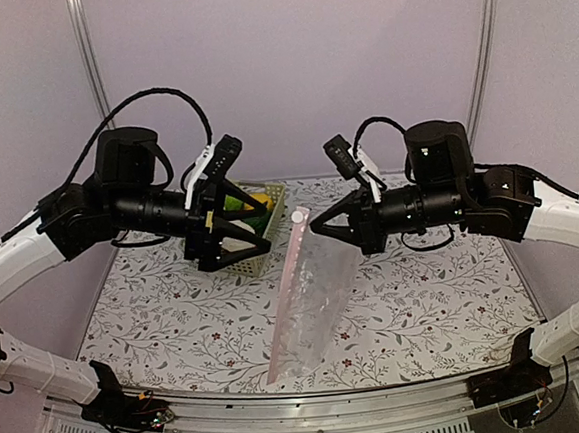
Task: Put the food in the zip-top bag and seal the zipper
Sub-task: Pass from the left arm to the right, then pass from the right arm to the left
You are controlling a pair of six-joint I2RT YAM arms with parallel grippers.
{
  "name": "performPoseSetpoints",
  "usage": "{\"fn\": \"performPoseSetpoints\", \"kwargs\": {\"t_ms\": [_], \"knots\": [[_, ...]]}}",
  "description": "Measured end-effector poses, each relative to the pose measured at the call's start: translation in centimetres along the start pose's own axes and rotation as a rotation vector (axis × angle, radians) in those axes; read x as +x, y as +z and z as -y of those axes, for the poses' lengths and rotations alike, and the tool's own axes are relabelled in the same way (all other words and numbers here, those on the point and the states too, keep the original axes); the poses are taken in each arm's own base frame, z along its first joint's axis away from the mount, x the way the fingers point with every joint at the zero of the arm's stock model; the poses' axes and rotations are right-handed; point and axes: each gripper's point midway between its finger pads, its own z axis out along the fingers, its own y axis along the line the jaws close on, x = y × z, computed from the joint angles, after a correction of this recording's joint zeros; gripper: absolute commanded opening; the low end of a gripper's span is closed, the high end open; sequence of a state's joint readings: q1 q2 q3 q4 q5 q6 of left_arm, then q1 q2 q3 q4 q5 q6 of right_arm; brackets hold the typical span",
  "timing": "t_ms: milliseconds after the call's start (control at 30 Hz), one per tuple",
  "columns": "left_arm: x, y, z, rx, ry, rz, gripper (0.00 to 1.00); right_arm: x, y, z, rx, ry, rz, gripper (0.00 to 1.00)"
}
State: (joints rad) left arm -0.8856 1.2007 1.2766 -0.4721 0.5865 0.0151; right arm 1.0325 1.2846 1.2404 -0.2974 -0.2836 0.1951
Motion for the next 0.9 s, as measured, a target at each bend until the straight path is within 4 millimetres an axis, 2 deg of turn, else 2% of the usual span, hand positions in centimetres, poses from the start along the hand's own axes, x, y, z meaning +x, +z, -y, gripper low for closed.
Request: {"fn": "performPoseSetpoints", "kwargs": {"t_ms": [100, 267, 433, 567, 700, 900], "knots": [[0.1, 1.0, -1.0, -0.02, -0.035, 0.002, 0.91, 0.3, 0.6, 1.0, 0.048, 0.019, -0.006, 0.0], [1.4, 3.1, -2.5, -0.03, -0.115, -0.036, 0.91, 1.9, 2.3, 2.6, 0.117, 0.035, -0.052, 0.0], [1.7, 3.6, -2.7, -0.024, -0.164, -0.043, 0.91, 3.1, 2.9, 3.1, 0.148, 0.032, -0.093, 0.0], [1.9, 3.7, -3.2, -0.023, -0.204, -0.049, 0.87, 3.2, 2.9, 3.3, 0.162, 0.028, -0.095, 0.0], [2.4, 4.0, -4.1, -0.022, -0.244, -0.059, 0.77, 3.2, 2.9, 3.5, 0.175, 0.026, -0.093, 0.0], [2.9, 4.7, -3.9, 0.013, -0.276, -0.078, 0.53, 3.1, 2.9, 3.5, 0.179, 0.026, -0.091, 0.0]]}}
